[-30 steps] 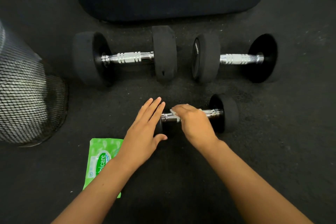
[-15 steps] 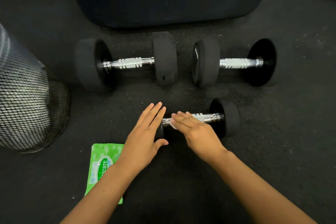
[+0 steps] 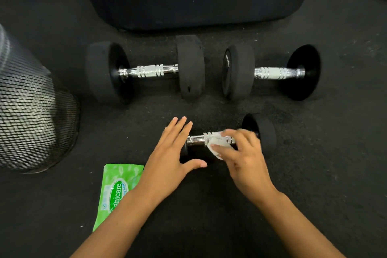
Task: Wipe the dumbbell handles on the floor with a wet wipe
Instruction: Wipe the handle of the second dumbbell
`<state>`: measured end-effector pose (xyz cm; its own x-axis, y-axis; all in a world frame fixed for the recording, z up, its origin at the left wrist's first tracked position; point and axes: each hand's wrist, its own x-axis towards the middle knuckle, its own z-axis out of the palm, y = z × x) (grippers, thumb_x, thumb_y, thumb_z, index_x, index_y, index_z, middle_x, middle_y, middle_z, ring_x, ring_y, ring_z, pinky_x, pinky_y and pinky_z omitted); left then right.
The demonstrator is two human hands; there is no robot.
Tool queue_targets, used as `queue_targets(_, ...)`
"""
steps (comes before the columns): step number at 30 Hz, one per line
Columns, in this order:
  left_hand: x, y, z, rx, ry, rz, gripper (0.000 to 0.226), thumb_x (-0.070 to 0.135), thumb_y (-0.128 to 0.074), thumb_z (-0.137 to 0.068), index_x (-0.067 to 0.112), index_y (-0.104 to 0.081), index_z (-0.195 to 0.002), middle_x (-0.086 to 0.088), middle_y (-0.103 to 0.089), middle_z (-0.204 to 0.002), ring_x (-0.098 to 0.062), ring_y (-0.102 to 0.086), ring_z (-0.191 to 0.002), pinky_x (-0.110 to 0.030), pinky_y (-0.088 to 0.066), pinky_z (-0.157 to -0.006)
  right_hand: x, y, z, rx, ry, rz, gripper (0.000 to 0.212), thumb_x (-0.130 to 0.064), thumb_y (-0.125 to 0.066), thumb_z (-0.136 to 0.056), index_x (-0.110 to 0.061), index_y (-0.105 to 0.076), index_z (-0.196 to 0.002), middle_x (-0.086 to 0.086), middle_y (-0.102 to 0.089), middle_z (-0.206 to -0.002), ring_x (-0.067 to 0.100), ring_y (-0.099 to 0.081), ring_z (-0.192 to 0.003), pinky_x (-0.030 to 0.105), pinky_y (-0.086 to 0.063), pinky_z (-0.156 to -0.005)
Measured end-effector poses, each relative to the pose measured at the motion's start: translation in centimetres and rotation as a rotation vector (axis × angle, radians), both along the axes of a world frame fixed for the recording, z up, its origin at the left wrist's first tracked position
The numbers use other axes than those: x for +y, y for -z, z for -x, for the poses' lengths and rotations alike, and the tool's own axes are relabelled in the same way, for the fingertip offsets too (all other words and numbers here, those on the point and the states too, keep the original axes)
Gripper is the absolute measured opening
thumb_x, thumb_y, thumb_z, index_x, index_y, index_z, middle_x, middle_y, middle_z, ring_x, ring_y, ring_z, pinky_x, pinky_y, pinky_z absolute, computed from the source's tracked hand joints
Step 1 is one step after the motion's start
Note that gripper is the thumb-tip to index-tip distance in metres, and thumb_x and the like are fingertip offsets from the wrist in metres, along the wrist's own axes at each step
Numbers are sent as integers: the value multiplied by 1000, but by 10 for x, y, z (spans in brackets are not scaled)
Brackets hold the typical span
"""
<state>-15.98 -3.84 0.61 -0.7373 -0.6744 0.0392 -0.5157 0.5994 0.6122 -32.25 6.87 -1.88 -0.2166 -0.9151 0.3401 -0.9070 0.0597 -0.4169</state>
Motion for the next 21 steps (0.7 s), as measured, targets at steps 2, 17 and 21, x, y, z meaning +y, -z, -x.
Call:
queue_targets(2,6,-4,8,108,14,31,76,51,-62,-71,20,-41,-138,15,-26,-147,3,-8,-139,-15,-9,-113,3,-7,1,-87,66,33,28,-5,-72,-75,-20,-71,-99,0,-53,-104,15,-44,-93,31,-47,-70)
queue_targets(17,23,35,62,-18,109,380,57,-4,-80,-59,8,-65,-112,-10,-67,-109,-24,-65,-99,-37,-56,-79,8,-10,44,-205,334,-17,45,-5,-56,-88,-12,-48,-132,-3,-44,-140,12,-26,-137,33,-24,-112)
queue_targets(21,28,52,65,-83,175,575,39,11,-48,-84,2,-59,-120,-17,-61,-121,-27,-59,-112,-40,-49,-93,8,8,43,-120,322,-44,44,-22,-34,-95,-5,-43,-135,4,-38,-145,14,-19,-139,33,-21,-112)
